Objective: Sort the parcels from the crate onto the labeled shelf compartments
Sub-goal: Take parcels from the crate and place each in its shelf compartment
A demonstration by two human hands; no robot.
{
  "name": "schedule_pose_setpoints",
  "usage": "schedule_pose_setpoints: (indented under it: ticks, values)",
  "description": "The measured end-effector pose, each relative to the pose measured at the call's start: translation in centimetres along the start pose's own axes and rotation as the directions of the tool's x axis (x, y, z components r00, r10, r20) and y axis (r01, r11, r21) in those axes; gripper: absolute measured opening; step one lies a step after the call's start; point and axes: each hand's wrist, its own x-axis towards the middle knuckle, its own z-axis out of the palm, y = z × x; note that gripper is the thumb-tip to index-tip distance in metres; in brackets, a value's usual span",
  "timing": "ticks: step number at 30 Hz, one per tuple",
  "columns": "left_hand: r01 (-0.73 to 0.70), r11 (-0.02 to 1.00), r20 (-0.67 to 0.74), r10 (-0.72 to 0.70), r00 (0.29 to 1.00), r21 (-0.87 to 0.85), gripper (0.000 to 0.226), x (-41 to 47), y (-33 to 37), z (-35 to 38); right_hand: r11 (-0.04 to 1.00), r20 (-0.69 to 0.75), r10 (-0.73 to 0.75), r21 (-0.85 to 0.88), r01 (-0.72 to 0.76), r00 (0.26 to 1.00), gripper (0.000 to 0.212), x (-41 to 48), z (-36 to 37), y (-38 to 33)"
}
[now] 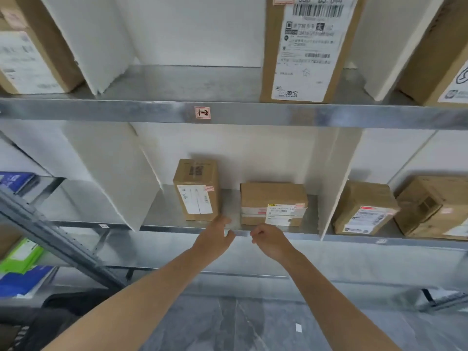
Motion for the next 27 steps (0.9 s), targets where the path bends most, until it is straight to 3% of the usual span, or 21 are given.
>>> schedule_pose_setpoints:
  ticks: [6,14,22,27]
  values:
    - [0.052,0.998,-0.115,-0.046,0.992,0.047,0.033,-3.8,-5.0,-6.0,0.938,0.199,-0.273,-0.163,0.307,0.941,0.027,-0.2,7.4,-7.7]
    - [0.38,0.885,-0.302,-0.297,0.906,0.27,0.034,-13.9,-16.9,-19.4,0.712,0.493,-0.521,-0.198,0.674,0.696,0.035,-3.2,19.4,-22.5]
    - [0.644,0.76,-0.578,-0.489,0.653,0.085,0.032,-28.2,-28.5,-30.0,0.355,0.667,-0.625,-0.22,0.909,0.406,0.043,-7.9,31.9,-36.2]
    - [0.714,0.7,-0.647,-0.544,0.534,0.001,0.025,-34.3,-34.6,-33.9,0.226,0.743,-0.61,-0.17,0.959,0.275,0.046,-11.3,40.4,-42.9]
